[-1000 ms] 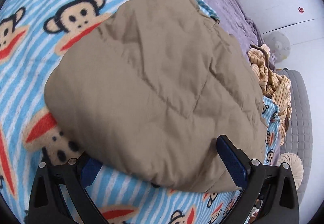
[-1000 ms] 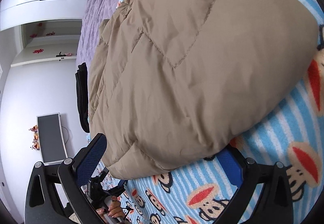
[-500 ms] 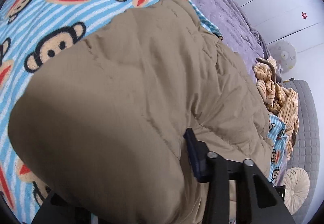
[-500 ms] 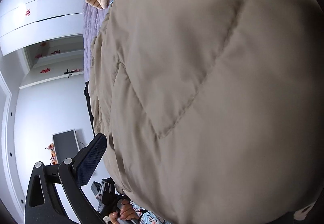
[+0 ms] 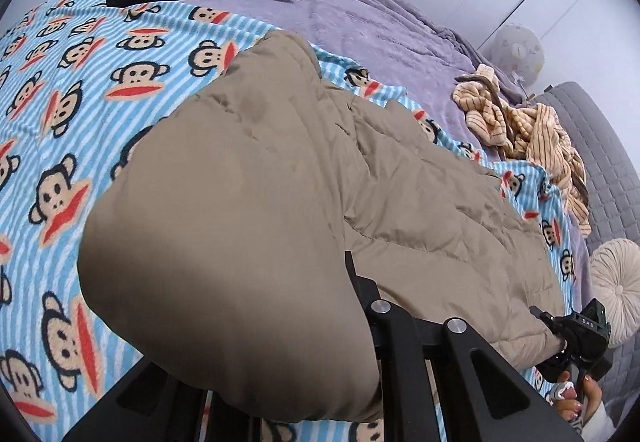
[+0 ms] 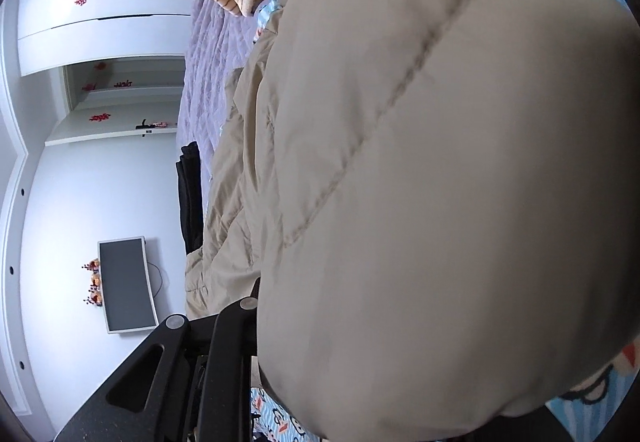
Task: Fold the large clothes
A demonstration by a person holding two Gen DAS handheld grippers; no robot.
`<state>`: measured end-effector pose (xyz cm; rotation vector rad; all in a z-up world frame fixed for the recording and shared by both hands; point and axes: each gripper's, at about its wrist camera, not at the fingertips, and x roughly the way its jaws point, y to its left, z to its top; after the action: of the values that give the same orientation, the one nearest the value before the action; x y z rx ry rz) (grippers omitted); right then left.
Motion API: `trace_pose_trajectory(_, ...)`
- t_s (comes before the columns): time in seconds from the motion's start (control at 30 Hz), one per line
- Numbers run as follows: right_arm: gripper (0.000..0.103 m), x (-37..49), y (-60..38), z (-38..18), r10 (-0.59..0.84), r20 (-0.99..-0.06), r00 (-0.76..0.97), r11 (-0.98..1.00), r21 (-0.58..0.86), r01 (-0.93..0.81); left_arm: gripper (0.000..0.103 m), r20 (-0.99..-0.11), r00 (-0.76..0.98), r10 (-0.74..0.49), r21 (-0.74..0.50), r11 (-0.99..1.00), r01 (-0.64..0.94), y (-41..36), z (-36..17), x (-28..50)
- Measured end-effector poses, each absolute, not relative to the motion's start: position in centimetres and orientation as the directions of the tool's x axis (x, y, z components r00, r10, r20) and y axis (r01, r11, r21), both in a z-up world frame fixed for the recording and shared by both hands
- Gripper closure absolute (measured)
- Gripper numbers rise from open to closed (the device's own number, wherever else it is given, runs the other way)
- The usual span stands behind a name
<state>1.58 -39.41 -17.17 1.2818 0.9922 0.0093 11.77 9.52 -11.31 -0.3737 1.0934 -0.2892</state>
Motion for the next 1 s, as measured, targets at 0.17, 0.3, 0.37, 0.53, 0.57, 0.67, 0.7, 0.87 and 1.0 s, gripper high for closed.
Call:
trace_pose_trajectory(0.17, 0.080, -3.0, -37.9, -16.3, 0.509, -0.647, 0.568, 0.384, 0.761, 0.523, 0.086, -0.817, 0.374, -0.439, -0.451, 0.891, 0.059, 11.7, -11.7, 6.6)
trace_pose_trajectory(0.3, 0.080, -7.4, -36.2, -15.6, 0.493, -0.675, 0.549, 0.392, 0.736, 0.552, 0.086, -0.830, 0.297, -0.472, -0.472, 0.878, 0.080, 13.6, -12.1, 2.3)
trace_pose_trajectory(0.37, 0.080, -9.5, -35.4, -15.3, 0.482, -0.688, 0.543, 0.394, 0.723, 0.567, 0.086, -0.839, 0.273, -0.470, -0.461, 0.882, 0.101, 14.1, -12.1, 0.3)
trace_pose_trajectory(0.53, 0.080, -13.3, -34.2, -15.0, 0.473, -0.718, 0.511, 0.391, 0.690, 0.609, 0.086, -0.863, 0.208, -0.460, -0.452, 0.888, 0.087, 15.3, -12.9, -4.6)
trace_pose_trajectory(0.57, 0.080, -14.1, -34.0, -15.0, 0.469, -0.728, 0.499, 0.393, 0.679, 0.620, 0.086, -0.871, 0.200, -0.450, -0.444, 0.893, 0.074, 15.4, -13.1, -5.2)
trace_pose_trajectory(0.67, 0.078, -15.5, -34.0, -15.6, 0.472, -0.744, 0.473, 0.385, 0.656, 0.649, 0.081, -0.900, 0.201, -0.388, -0.392, 0.920, 0.020, 15.9, -13.4, -6.8)
trace_pose_trajectory(0.7, 0.076, -15.8, -33.7, -16.1, 0.475, -0.749, 0.461, 0.382, 0.648, 0.660, 0.079, -0.905, 0.207, -0.372, -0.379, 0.926, 0.010, 16.1, -13.3, -7.2)
trace_pose_trajectory(0.87, 0.066, -16.0, -33.7, -16.6, 0.476, -0.769, 0.427, 0.384, 0.618, 0.686, 0.076, -0.925, 0.245, -0.291, -0.307, 0.951, -0.027, 18.1, -11.3, -9.0)
trace_pose_trajectory(1.0, 0.062, -16.2, -33.4, -15.3, 0.467, -0.796, 0.385, 0.438, 0.586, 0.682, 0.076, -0.933, 0.264, -0.246, -0.275, 0.958, -0.079, 20.1, -10.0, -10.0)
